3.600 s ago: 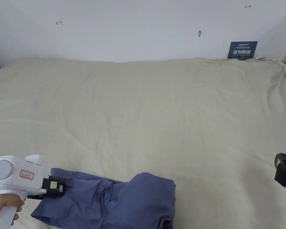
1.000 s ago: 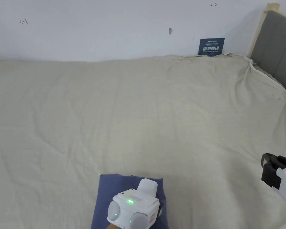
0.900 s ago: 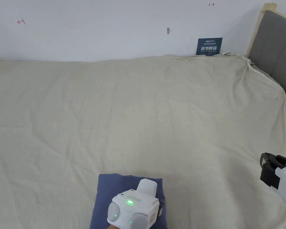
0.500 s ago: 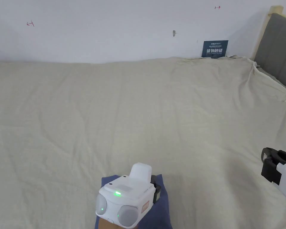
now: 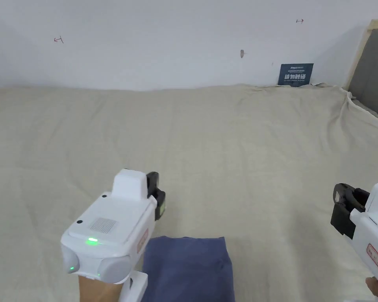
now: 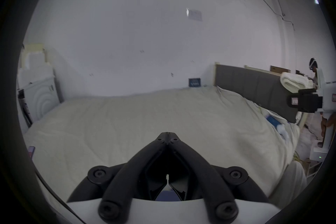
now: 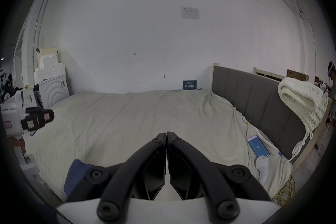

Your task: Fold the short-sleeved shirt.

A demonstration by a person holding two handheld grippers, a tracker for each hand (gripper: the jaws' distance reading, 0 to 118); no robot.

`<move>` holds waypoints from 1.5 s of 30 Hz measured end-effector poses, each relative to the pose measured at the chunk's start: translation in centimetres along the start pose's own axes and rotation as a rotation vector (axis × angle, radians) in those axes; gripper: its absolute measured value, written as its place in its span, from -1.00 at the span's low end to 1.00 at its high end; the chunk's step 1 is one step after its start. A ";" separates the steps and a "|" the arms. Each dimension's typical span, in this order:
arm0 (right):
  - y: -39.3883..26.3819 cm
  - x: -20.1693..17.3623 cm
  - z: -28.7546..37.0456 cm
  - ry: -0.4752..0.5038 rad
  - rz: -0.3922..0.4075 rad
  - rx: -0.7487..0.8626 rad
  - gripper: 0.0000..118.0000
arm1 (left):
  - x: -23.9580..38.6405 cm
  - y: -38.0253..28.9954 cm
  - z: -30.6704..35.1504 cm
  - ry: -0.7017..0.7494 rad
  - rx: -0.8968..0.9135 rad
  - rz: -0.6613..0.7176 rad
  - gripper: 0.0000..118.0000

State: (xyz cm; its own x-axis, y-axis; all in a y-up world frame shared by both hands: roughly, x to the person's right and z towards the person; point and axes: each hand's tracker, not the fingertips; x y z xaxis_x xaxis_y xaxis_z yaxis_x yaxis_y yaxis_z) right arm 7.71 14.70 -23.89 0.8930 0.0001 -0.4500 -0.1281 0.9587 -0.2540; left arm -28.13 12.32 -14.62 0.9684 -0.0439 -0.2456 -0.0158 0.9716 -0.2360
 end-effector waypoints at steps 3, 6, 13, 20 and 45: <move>0.1 -1.0 -0.1 0.006 0.017 0.041 -0.99 | -2.0 -0.2 0.7 0.069 0.032 0.005 -1.00; 0.0 -1.9 -0.3 0.005 0.037 0.083 -0.99 | -3.6 -0.8 1.2 0.114 0.039 0.009 -1.00; -0.3 -4.4 -0.5 0.020 0.053 0.145 -0.99 | -5.8 -2.2 2.0 0.179 0.034 0.047 -1.00; -2.4 -8.3 -2.6 0.114 0.036 0.069 -0.99 | -7.4 -3.3 2.6 0.196 0.000 0.081 -1.00; -18.8 -16.0 -11.5 0.175 0.052 -0.458 -0.99 | -8.5 -7.5 2.3 0.103 -0.213 0.119 -1.00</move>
State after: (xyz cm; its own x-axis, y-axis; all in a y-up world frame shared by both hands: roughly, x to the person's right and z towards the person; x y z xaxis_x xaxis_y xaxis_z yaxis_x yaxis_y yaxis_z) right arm -9.08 -6.60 -21.73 0.7995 -0.0412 -0.5992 -0.3818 0.7352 -0.5601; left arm -35.65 5.99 -8.61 0.9262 0.0334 -0.3755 -0.1906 0.9009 -0.3899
